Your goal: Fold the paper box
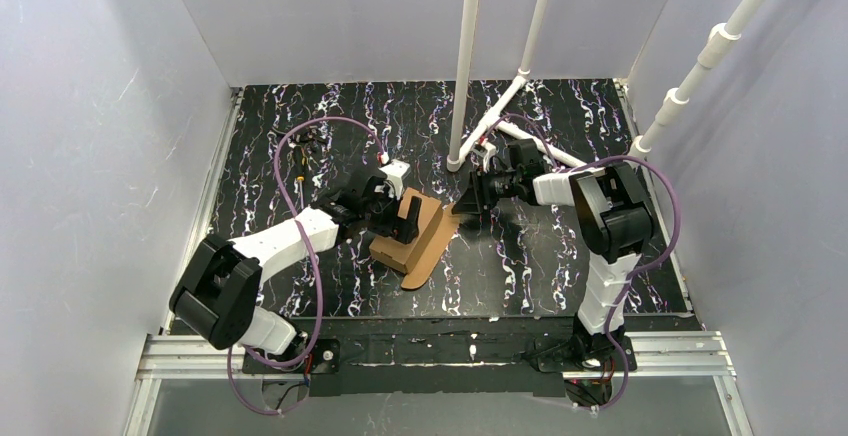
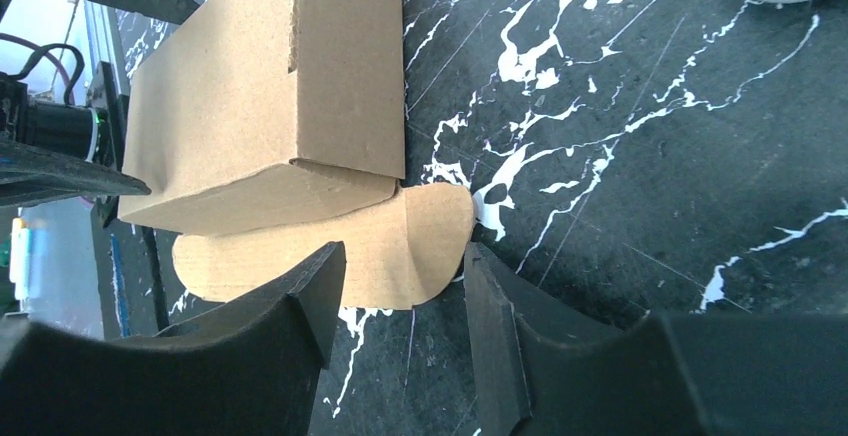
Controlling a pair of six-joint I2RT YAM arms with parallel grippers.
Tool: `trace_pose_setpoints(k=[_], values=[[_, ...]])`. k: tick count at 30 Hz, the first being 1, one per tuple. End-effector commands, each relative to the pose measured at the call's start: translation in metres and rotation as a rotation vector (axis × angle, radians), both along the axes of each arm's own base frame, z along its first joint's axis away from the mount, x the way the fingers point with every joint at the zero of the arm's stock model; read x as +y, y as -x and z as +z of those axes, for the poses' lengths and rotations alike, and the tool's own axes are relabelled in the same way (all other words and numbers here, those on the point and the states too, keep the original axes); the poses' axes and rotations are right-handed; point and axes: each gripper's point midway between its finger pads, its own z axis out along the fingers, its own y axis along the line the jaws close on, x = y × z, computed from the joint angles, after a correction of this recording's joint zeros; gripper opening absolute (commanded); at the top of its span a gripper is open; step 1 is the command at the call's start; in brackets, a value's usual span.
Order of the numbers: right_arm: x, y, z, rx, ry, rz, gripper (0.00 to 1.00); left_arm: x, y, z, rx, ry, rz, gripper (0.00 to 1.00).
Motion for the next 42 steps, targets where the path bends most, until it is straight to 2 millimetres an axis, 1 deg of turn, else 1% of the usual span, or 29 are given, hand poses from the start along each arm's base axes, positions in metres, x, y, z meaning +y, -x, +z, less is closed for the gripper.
trace_pose_setpoints(k=[1, 7, 9, 18, 24, 32, 39, 42], values=[[-0.001, 0.018, -0.027, 0.129, 0.052, -0.006, 0.56, -0.001, 0.002, 0.0, -0.003, -0.006, -0.008, 0.98], [0.001, 0.022, -0.024, 0.157, 0.029, 0.0, 0.55, 0.0, 0.003, -0.004, 0.004, -0.015, -0.003, 0.98], [0.003, 0.023, -0.02, 0.162, 0.009, 0.007, 0.55, 0.0, 0.003, -0.004, 0.003, -0.016, 0.0, 0.98], [0.012, 0.026, 0.013, 0.135, -0.117, 0.043, 0.54, 0.001, 0.006, -0.009, 0.02, -0.024, 0.003, 0.98], [0.016, 0.03, 0.026, 0.131, -0.176, 0.058, 0.54, 0.003, 0.007, -0.011, 0.026, -0.03, 0.017, 0.98], [0.017, 0.032, 0.033, 0.137, -0.205, 0.064, 0.53, 0.004, 0.009, -0.013, 0.037, -0.024, 0.026, 0.98], [0.019, 0.036, 0.03, 0.144, -0.202, 0.083, 0.53, 0.003, 0.01, -0.015, 0.045, -0.018, 0.031, 0.98], [0.02, 0.04, 0.027, 0.141, -0.175, 0.1, 0.52, 0.003, 0.011, -0.015, 0.048, -0.019, 0.032, 0.98]])
